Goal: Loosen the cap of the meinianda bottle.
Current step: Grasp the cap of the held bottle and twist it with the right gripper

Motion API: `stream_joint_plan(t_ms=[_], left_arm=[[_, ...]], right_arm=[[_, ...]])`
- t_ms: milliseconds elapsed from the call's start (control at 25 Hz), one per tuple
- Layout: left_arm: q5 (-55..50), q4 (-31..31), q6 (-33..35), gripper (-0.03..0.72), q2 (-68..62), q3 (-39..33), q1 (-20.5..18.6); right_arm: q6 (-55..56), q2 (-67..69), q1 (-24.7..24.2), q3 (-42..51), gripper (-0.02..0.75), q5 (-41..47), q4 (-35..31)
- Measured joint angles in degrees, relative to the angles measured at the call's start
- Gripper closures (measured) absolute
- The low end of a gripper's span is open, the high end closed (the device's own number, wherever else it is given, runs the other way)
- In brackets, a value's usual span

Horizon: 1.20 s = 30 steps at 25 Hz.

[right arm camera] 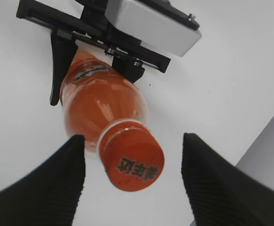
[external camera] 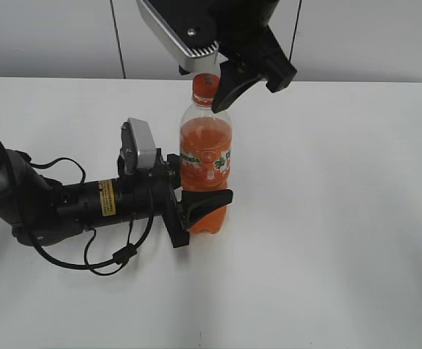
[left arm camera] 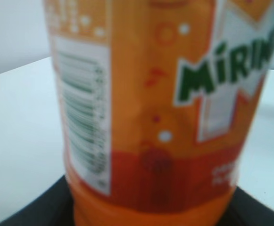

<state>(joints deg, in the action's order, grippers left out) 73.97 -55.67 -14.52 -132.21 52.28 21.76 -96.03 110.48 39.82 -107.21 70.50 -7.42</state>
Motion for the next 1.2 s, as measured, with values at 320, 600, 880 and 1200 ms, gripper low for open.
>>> stream_joint_plan(t_ms=[320,600,880,1200], left_arm=[[0.00,-0.07,0.00,0.302,0.00,0.00,0.00],[0.00,-0.39,0.00,0.302,0.00,0.00,0.00],[0.00,-0.59,0.00,0.302,0.00,0.00,0.00],[0.00,-0.66,0.00,0.302,0.00,0.00,0.00]], right_arm=[[10.30,-1.00,0.00,0.00,0.240,0.00,0.24],[30.09,-7.08,0.00,-0.16,0.239,0.00,-1.74],[71.47,-8.15,0.00,-0.24,0.238,0.00,-9.40],[103.64,-7.99,0.00,-0.24,0.238,0.00,-0.07]])
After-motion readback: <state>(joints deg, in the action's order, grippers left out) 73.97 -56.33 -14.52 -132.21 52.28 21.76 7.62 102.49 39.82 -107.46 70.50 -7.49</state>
